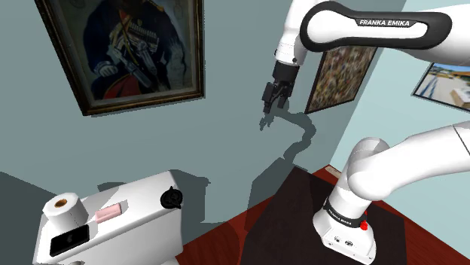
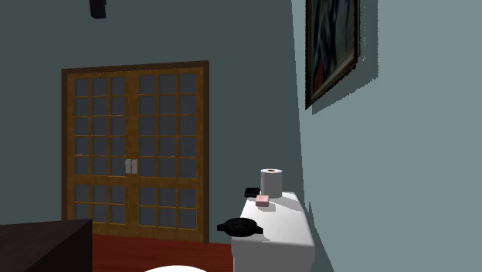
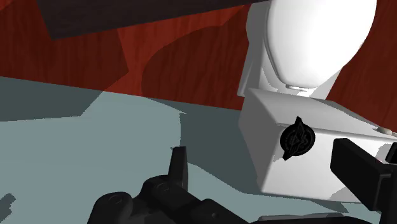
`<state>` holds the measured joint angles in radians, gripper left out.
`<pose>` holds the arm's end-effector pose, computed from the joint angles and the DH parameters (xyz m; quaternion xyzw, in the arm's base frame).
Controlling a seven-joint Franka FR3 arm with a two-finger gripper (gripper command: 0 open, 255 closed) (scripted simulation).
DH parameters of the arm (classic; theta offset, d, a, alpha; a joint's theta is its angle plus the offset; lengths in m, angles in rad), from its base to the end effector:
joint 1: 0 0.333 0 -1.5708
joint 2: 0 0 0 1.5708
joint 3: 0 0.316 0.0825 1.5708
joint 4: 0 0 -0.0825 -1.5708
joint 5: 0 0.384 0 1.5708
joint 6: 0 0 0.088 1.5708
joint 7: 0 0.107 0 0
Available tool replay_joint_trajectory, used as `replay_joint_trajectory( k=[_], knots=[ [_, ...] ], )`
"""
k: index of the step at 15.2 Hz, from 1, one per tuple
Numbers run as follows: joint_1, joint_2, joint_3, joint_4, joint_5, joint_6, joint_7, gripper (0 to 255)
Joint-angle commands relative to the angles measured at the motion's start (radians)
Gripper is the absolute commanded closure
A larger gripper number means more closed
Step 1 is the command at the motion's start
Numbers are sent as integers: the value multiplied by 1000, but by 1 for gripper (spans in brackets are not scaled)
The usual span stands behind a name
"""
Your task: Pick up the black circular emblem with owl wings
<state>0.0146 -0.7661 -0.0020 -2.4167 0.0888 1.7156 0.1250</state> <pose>0.3244 0.0122 0.5689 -0.9966 0.0608 -0.0293 0.0469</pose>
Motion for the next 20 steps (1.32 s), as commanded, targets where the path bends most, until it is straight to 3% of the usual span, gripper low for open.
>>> replay_joint_trajectory(
  k=[1,7,12,16,20],
  knots=[
    [0,0,0,0,0,0,0,0],
    [36,91,209,-32,-76,177,115,0],
    [29,216,391,-26,-192,305,245,0],
    [-11,348,549,4,-341,379,387,0],
    [-76,523,716,63,-564,396,576,0]
  ],
)
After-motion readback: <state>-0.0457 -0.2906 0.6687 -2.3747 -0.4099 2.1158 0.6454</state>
